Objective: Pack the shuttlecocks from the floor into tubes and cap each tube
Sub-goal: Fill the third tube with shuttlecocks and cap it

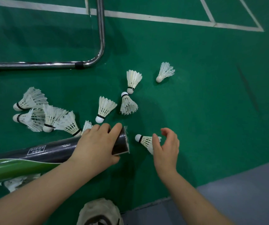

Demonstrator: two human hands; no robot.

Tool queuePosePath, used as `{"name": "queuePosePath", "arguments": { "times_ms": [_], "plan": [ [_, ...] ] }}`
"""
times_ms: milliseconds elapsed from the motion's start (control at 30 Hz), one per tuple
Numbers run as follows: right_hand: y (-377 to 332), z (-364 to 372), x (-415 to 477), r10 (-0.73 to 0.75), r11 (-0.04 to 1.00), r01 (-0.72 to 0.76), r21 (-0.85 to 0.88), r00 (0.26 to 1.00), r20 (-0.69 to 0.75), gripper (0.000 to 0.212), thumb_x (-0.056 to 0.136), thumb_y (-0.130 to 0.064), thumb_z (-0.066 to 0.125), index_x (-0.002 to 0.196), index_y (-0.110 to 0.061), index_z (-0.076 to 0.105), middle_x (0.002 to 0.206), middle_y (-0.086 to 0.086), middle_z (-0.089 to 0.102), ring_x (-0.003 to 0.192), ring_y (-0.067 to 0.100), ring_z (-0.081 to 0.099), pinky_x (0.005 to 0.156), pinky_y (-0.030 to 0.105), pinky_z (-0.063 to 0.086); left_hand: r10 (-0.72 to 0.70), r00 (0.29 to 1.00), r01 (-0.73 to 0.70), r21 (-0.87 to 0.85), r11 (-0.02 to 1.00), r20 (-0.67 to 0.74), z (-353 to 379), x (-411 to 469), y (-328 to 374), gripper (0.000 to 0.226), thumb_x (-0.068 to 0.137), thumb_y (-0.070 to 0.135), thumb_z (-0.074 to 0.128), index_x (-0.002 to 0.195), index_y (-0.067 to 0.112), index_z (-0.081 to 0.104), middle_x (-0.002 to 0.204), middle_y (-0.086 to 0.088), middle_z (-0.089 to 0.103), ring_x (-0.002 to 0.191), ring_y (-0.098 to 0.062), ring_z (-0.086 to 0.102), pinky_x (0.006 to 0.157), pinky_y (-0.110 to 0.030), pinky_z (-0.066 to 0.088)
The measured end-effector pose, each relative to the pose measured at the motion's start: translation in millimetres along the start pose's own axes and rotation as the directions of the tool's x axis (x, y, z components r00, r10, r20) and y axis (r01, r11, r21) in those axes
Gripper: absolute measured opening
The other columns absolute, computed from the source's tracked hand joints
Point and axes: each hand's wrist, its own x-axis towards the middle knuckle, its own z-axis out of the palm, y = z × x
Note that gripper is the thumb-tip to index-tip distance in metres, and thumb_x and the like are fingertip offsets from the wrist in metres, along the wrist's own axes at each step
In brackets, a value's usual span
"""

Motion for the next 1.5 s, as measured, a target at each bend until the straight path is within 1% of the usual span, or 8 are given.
{"name": "queuePosePath", "arguments": {
  "times_ms": [167, 400, 567, 833, 1000, 1167, 1300, 1500],
  "plan": [
    [18, 6, 2, 0.229, 0.961, -0.221, -0.168, 0.973, 0.029, 0.059, 0.082, -0.047, 0.061, 0.126, -0.011, 0.043, 0.129, 0.007, 0.046, 0.121, 0.025, 0.038, 0.097, 0.040, 0.031, -0.001, 1.000, 0.001, 0.001, 1.000, -0.014, 1, 3, 3, 0.080, 0.076, 0.055, 0.057, 0.136, 0.026, 0.013, 0.124, 0.001, 0.044, 0.110, -0.021, 0.043, 0.093, -0.033, 0.036],
    [20, 12, 5, 0.322, 0.944, -0.307, -0.118, 0.938, 0.129, 0.042, 0.085, -0.049, 0.056, 0.111, -0.016, 0.055, 0.108, -0.003, 0.054, 0.110, 0.021, 0.046, 0.094, 0.040, 0.036, 0.003, 1.000, -0.003, 0.008, 1.000, -0.007, 2, 5, 9, 0.081, 0.076, 0.054, 0.057, 0.138, 0.025, 0.012, 0.122, 0.001, 0.044, 0.108, -0.021, 0.044, 0.092, -0.032, 0.036],
    [16, 10, 8, 0.330, 0.894, -0.371, 0.249, 0.924, 0.192, 0.021, 0.093, -0.027, 0.053, 0.084, -0.011, 0.064, 0.073, -0.001, 0.059, 0.069, 0.014, 0.049, 0.059, 0.026, 0.038, 0.000, 1.000, 0.000, -0.011, 1.000, -0.007, 2, 6, 8, 0.081, 0.077, 0.053, 0.057, 0.137, 0.026, 0.011, 0.122, 0.001, 0.044, 0.109, -0.020, 0.044, 0.093, -0.032, 0.037],
    [-13, 1, 8, 0.133, 0.827, -0.138, 0.545, 0.990, 0.048, 0.027, 0.096, -0.016, 0.046, 0.072, -0.017, 0.057, 0.069, -0.009, 0.055, 0.062, 0.001, 0.045, 0.058, 0.013, 0.039, -0.002, 1.000, 0.002, -0.019, 1.000, -0.006, 0, 6, 7, 0.081, 0.077, 0.053, 0.058, 0.138, 0.026, 0.012, 0.123, 0.001, 0.044, 0.110, -0.021, 0.044, 0.094, -0.032, 0.038],
    [-14, 7, 12, -0.003, 0.934, -0.030, 0.356, 0.996, 0.091, 0.027, 0.097, -0.018, 0.045, 0.071, -0.021, 0.053, 0.065, -0.010, 0.053, 0.056, -0.003, 0.043, 0.054, 0.015, 0.035, -0.001, 1.000, 0.000, -0.034, 0.999, -0.006, -2, 4, 6, 0.081, 0.077, 0.053, 0.058, 0.138, 0.026, 0.012, 0.124, 0.001, 0.044, 0.111, -0.020, 0.044, 0.095, -0.033, 0.038],
    [-8, 17, 27, -0.002, 0.979, -0.069, 0.192, 0.938, 0.345, 0.024, 0.096, -0.026, 0.046, 0.075, -0.023, 0.057, 0.071, -0.008, 0.059, 0.063, 0.003, 0.052, 0.057, 0.021, 0.040, -0.002, 1.000, 0.001, -0.037, 0.999, -0.025, -7, 4, 3, 0.080, 0.077, 0.055, 0.057, 0.137, 0.027, 0.012, 0.123, 0.001, 0.045, 0.110, -0.021, 0.044, 0.094, -0.033, 0.037],
    [-38, 14, 62, -0.092, 0.955, 0.022, 0.297, 0.971, 0.221, 0.009, 0.096, -0.025, 0.045, 0.090, -0.021, 0.050, 0.070, -0.004, 0.058, 0.054, -0.003, 0.055, 0.053, 0.011, 0.041, 0.006, 0.999, -0.008, -0.044, 0.999, -0.045, -12, 7, -2, 0.080, 0.077, 0.055, 0.056, 0.136, 0.026, 0.011, 0.123, 0.001, 0.044, 0.109, -0.021, 0.044, 0.093, -0.033, 0.037],
    [-97, 30, 168, -0.195, 0.960, 0.239, -0.144, 0.943, 0.269, 0.036, 0.093, -0.024, 0.047, 0.129, -0.018, 0.044, 0.112, 0.001, 0.056, 0.098, 0.019, 0.054, 0.080, 0.032, 0.044, 0.002, 0.999, -0.006, -0.123, 0.992, -0.032, -13, 18, -11, 0.081, 0.075, 0.054, 0.060, 0.136, 0.029, 0.012, 0.125, 0.001, 0.044, 0.110, -0.021, 0.044, 0.097, -0.037, 0.039]
  ]
}}
